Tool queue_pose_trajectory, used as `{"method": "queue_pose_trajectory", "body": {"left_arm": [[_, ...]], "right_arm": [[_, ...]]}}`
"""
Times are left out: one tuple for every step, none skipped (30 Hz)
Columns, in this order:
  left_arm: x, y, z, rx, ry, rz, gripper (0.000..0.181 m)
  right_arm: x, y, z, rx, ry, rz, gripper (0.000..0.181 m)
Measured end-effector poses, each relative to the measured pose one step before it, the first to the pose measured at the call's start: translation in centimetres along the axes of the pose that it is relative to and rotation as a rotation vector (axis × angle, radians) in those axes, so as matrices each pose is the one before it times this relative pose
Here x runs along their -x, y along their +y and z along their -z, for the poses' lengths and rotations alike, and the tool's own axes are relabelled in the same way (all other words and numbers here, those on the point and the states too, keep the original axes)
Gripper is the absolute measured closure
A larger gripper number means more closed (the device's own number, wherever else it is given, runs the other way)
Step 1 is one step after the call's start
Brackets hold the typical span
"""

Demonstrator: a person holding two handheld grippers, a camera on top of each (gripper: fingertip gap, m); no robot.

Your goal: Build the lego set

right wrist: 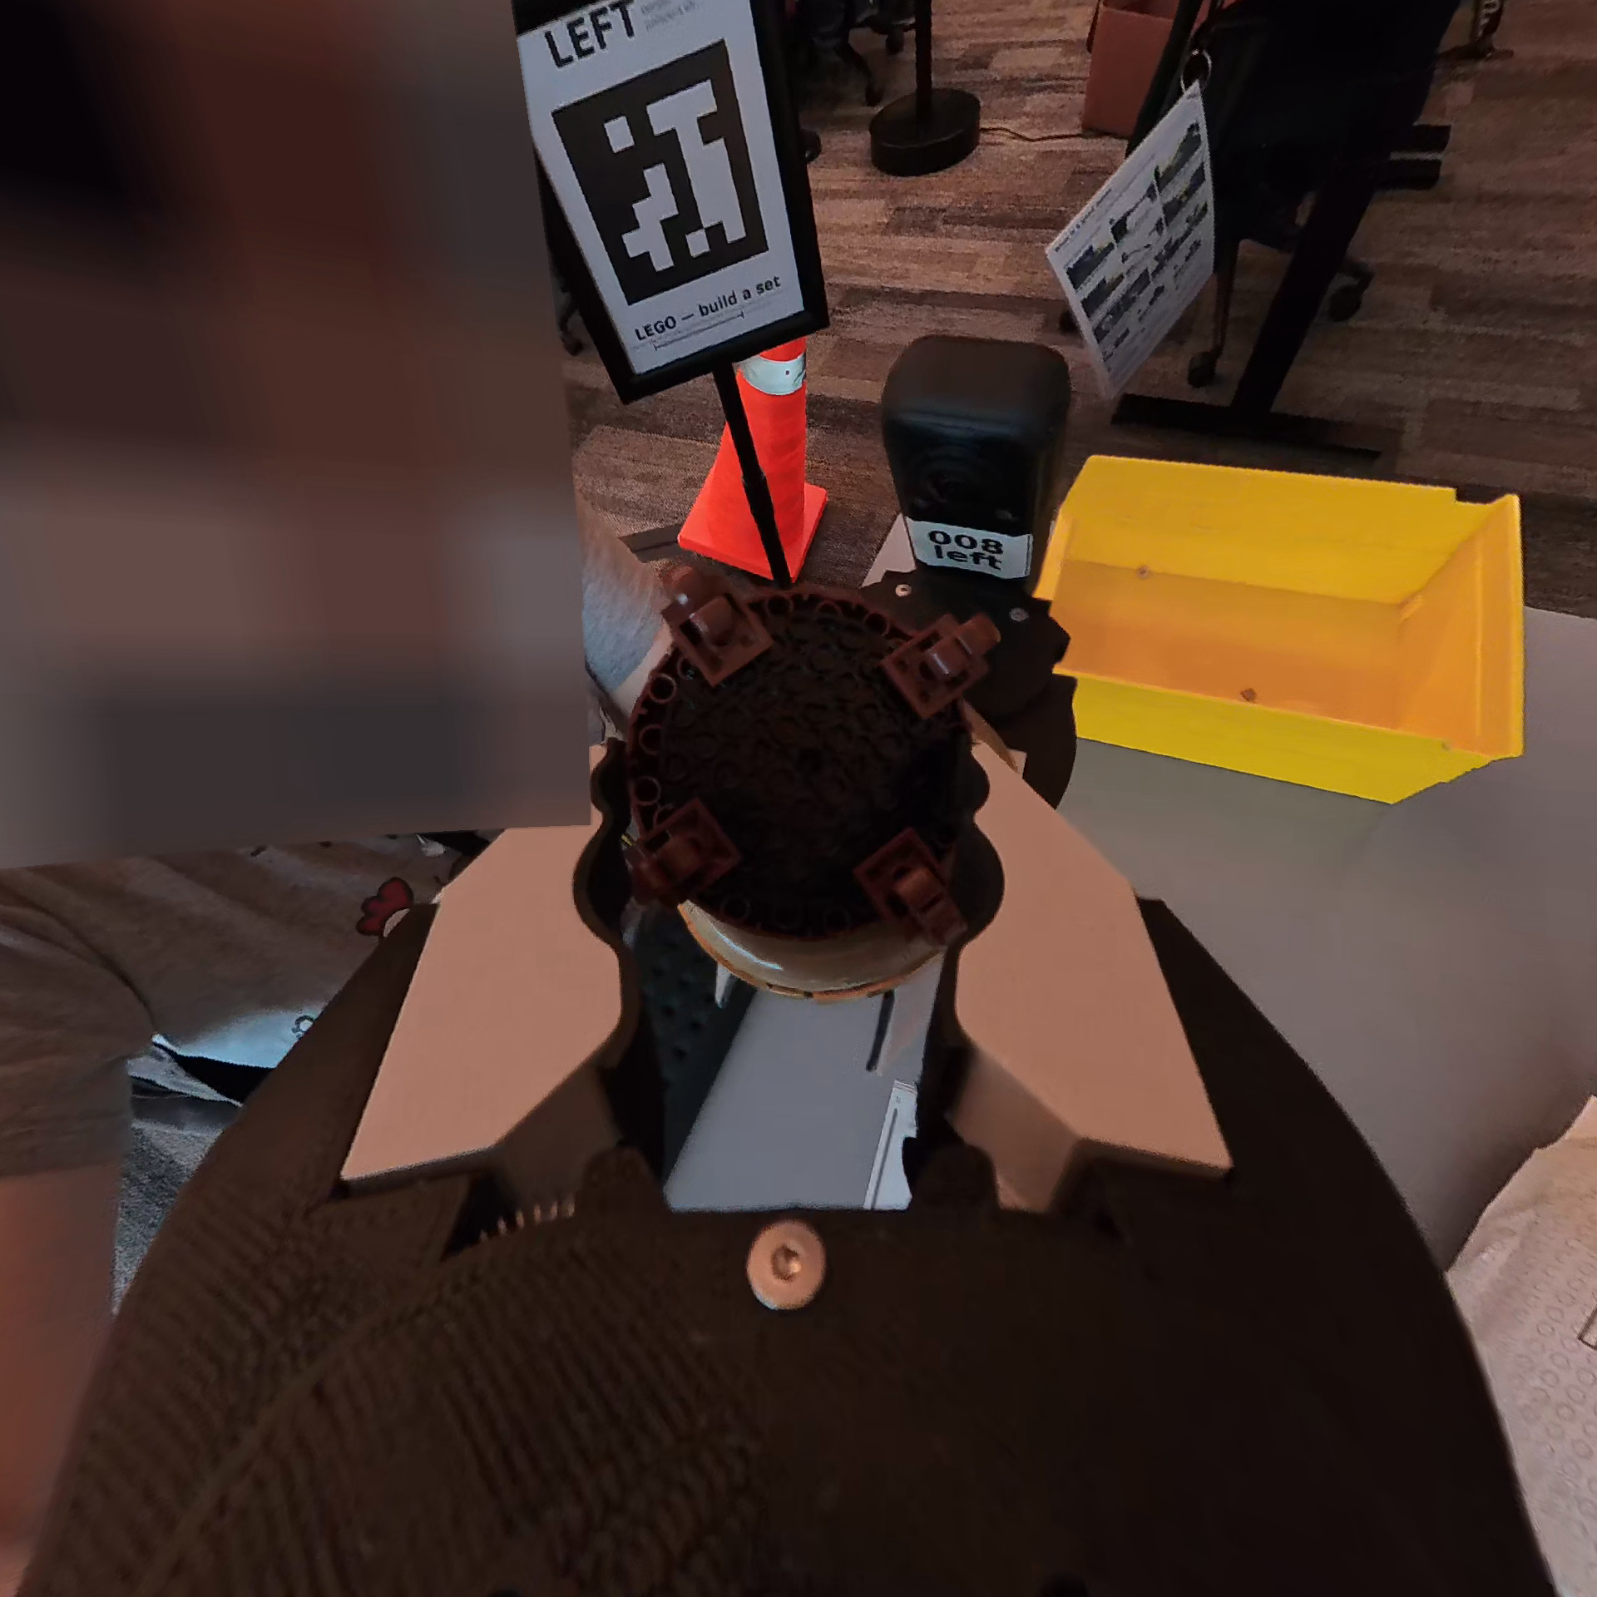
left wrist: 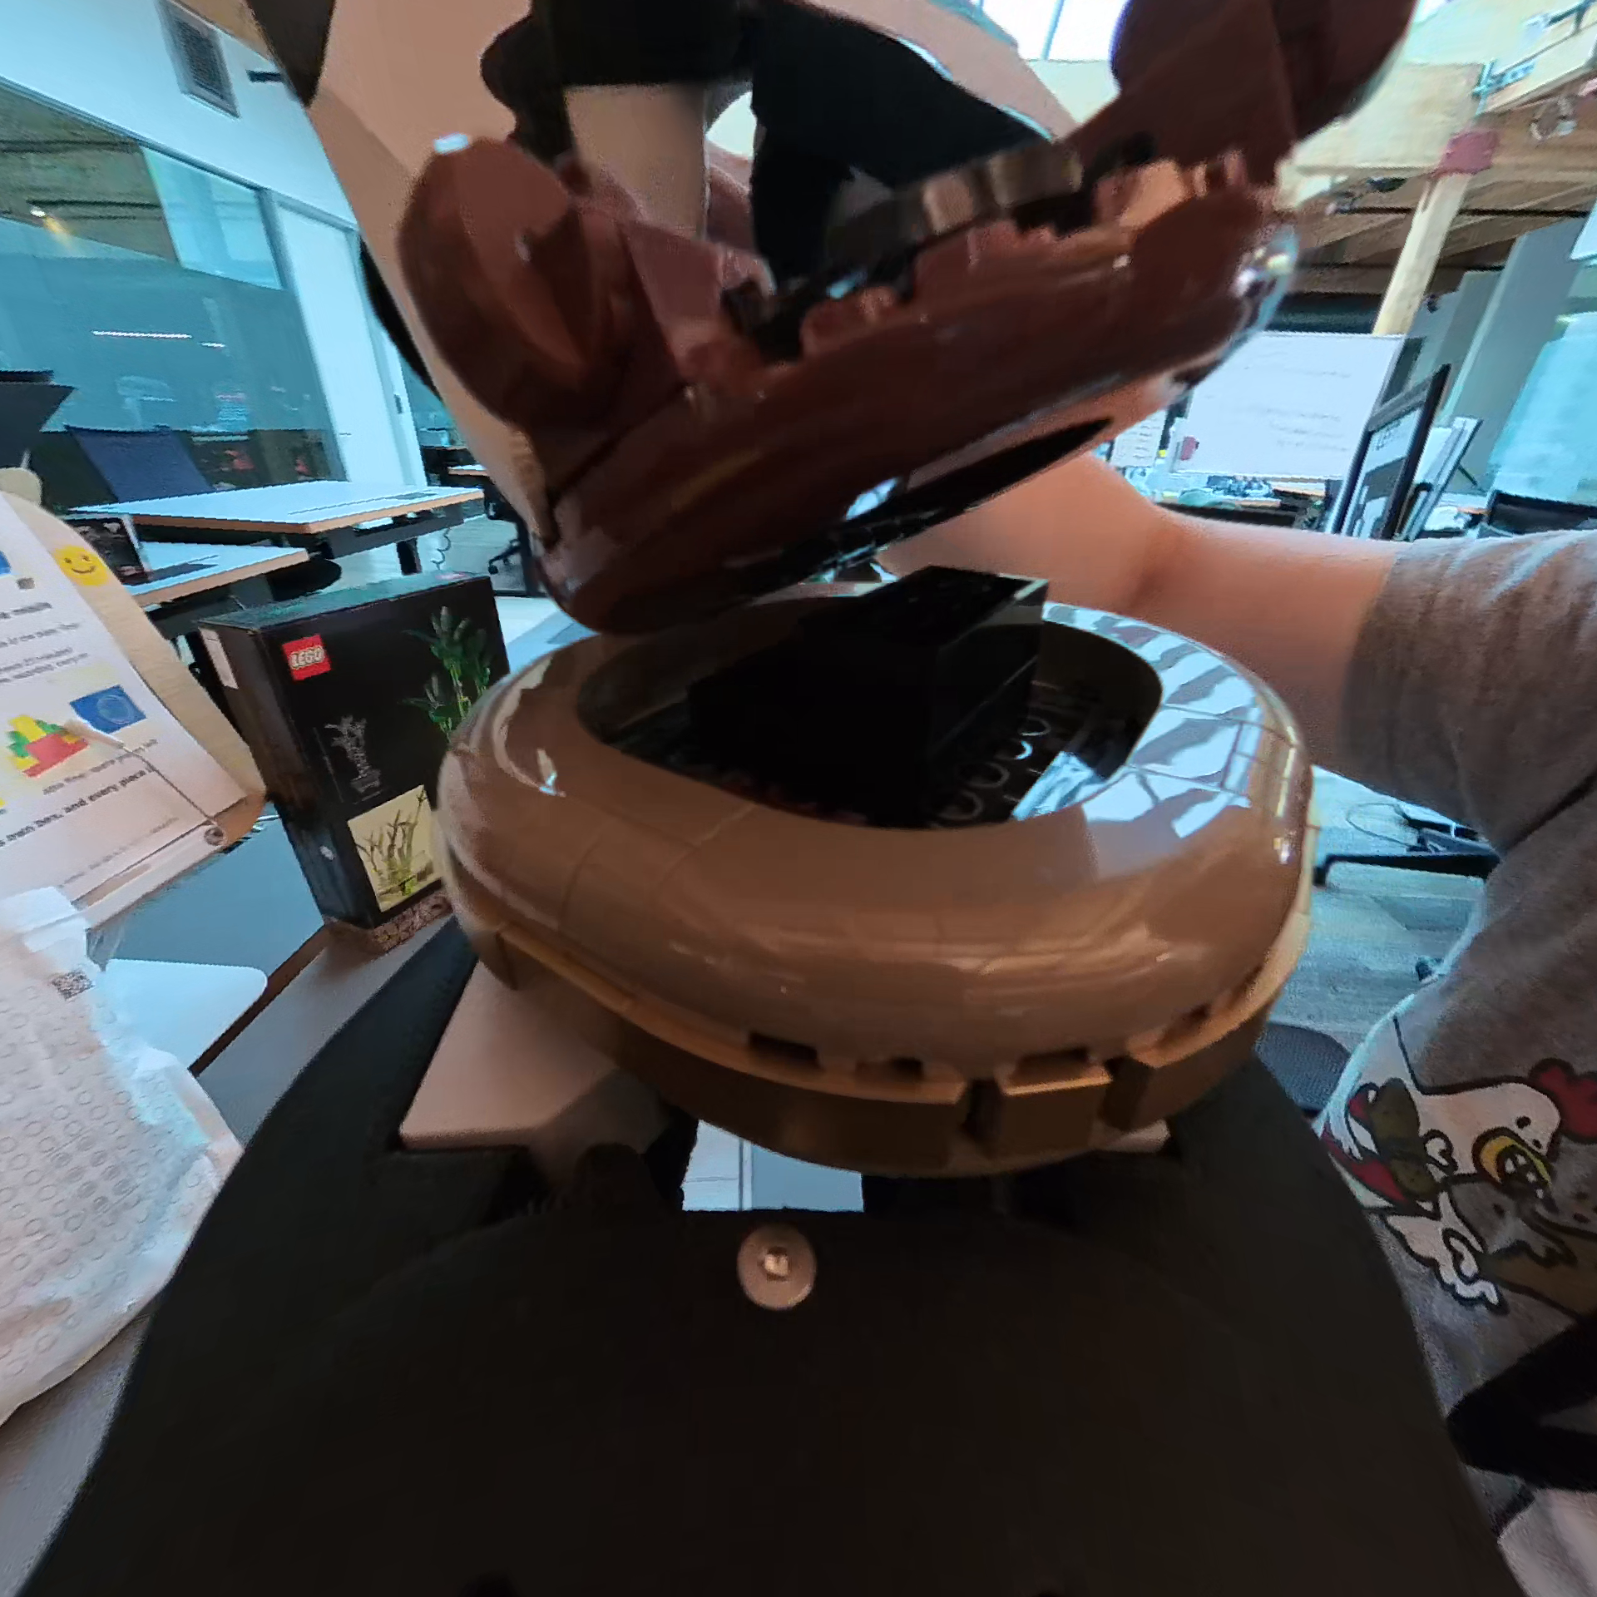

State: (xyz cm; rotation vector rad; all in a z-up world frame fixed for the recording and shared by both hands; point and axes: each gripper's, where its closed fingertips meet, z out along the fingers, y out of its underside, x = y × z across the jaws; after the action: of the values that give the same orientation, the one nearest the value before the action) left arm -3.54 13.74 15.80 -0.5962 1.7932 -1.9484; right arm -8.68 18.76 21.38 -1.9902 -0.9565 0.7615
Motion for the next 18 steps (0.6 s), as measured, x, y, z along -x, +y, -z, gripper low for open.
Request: {"method": "queue_pose_trajectory", "body": {"left_arm": [[-0.077, -0.272, 0.039, -0.0097, -0.0049, 0.0093, 0.036], [-0.113, -0.227, -0.007, -0.0054, -0.0011, 0.0113, 0.036], [-0.108, -0.141, -0.041, 0.0015, -0.0019, 0.0056, 0.025], [-0.066, -0.124, -0.039, 0.0046, -0.0045, 0.0008, 0.034], [-0.043, -0.186, -0.031, 0.0044, -0.0076, -0.0043, 0.034], [-0.12, -0.29, -0.01, 0.002, -0.0045, -0.0079, 0.035], [-0.22, -0.394, 0.002, -0.0021, 0.0031, -0.0027, 0.038], [-0.31, -0.487, 0.026, -0.0041, 0.0095, 0.0036, 0.037], [-0.341, -0.478, 0.015, -0.0021, 0.0117, 0.0046, 0.037], [-0.34, -0.441, 0.017, 0.0011, 0.0121, 0.0016, 0.032], [-0.309, -0.384, 0.005, 0.0041, 0.0097, -0.0013, 0.032], [-0.223, -0.317, -0.01, 0.0074, 0.0053, -0.0013, 0.039], [-0.129, -0.316, -0.021, 0.0074, -0.0013, -0.0011, 0.036], [-0.207, -0.265, -0.036, 0.008, 0.0025, -0.0046, 0.039], [-0.318, -0.23, -0.049, 0.0064, 0.0105, 0.0001, 0.033], [-0.348, -0.207, -0.077, 0.0053, 0.0128, 0.008, 0.039], [-0.338, -0.226, -0.081, 0.0011, 0.0112, 0.0071, 0.018], [-0.388, -0.226, -0.071, -0.0032, 0.0144, 0.0049, 0.033]], "right_arm": [[0.062, -0.17, -0.011, 0.0066, 0.0094, 0.005, 0.107], [0.071, -0.223, -0.024, 0.0055, 0.0079, 0.0014, 0.107], [0.061, -0.209, 0.004, 0.0087, 0.0077, -0.0017, 0.107], [0.107, -0.236, 0.032, 0.0062, 0.0051, 0.0004, 0.107], [0.123, -0.276, 0.062, 0.0048, 0.005, 0.0007, 0.107], [0.069, -0.246, 0.082, 0.0074, 0.0085, -0.0017, 0.107], [0.151, -0.245, 0.085, 0.0064, 0.0055, 0.0, 0.107], [0.185, -0.252, 0.083, 0.0067, 0.0055, 0.0001, 0.107], [0.163, -0.252, 0.081, 0.0081, 0.0086, -0.0003, 0.107], [0.28, -0.307, 0.092, 0.0047, 0.0033, 0.0007, 0.107], [0.299, -0.341, 0.098, 0.0027, 0.0044, 0.0003, 0.107], [0.192, -0.34, 0.106, 0.0031, 0.011, -0.0027, 0.107], [0.225, -0.305, 0.107, 0.004, 0.0096, -0.0017, 0.107], [0.197, -0.232, 0.102, 0.0072, 0.0123, -0.0011, 0.107], [0.143, -0.205, 0.098, 0.0056, 0.0155, -0.002, 0.107], [0.13, -0.18, 0.108, 0.0041, 0.0147, -0.0015, 0.107], [0.181, -0.136, 0.102, 0.0025, 0.0114, -0.0005, 0.107], [0.14, -0.058, 0.11, 0.0047, 0.0116, -0.0036, 0.107]]}}
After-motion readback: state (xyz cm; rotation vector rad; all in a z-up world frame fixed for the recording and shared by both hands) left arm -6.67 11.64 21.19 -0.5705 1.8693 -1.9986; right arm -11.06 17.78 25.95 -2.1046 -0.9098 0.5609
